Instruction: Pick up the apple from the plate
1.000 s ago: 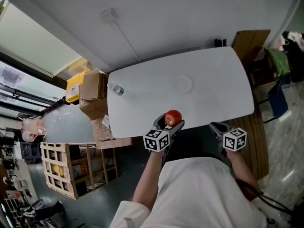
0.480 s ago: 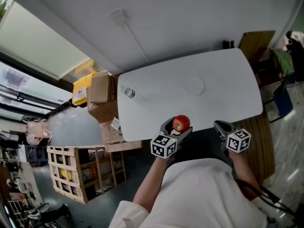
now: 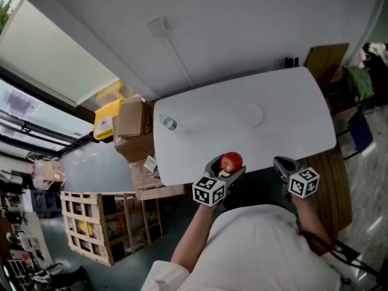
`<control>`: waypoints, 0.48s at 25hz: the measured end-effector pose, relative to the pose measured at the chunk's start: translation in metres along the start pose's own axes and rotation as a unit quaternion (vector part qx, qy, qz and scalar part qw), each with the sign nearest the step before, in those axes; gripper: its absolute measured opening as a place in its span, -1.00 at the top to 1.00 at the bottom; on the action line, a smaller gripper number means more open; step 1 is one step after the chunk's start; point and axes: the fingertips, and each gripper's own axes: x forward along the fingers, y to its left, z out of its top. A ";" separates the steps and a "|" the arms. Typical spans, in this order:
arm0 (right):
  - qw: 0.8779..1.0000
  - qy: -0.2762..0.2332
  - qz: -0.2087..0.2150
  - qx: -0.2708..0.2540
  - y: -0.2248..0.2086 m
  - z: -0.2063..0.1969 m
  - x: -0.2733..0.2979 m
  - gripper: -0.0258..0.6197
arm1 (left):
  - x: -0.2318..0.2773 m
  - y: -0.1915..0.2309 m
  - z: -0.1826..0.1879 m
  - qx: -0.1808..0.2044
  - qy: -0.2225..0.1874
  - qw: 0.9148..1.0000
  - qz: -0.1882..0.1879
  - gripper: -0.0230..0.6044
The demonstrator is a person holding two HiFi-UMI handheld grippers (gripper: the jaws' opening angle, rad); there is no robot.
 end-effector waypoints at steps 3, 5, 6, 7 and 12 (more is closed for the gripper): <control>1.000 -0.002 0.001 0.000 0.004 -0.001 -0.001 0.81 | -0.004 0.000 0.000 0.001 -0.002 1.000 -0.001 -0.36; 1.000 -0.001 0.002 -0.001 0.007 -0.002 -0.002 0.81 | -0.006 0.001 0.000 -0.002 -0.005 1.000 -0.001 -0.36; 1.000 -0.001 0.003 -0.001 0.008 -0.003 -0.002 0.81 | -0.007 0.002 -0.001 -0.003 -0.006 1.000 0.000 -0.36; 1.000 -0.002 0.004 -0.002 0.008 -0.003 -0.002 0.81 | -0.007 0.003 -0.001 -0.003 -0.007 1.000 0.000 -0.36; 1.000 0.000 0.004 -0.007 0.009 -0.003 -0.005 0.81 | -0.008 0.003 -0.004 -0.005 -0.009 1.000 0.001 -0.36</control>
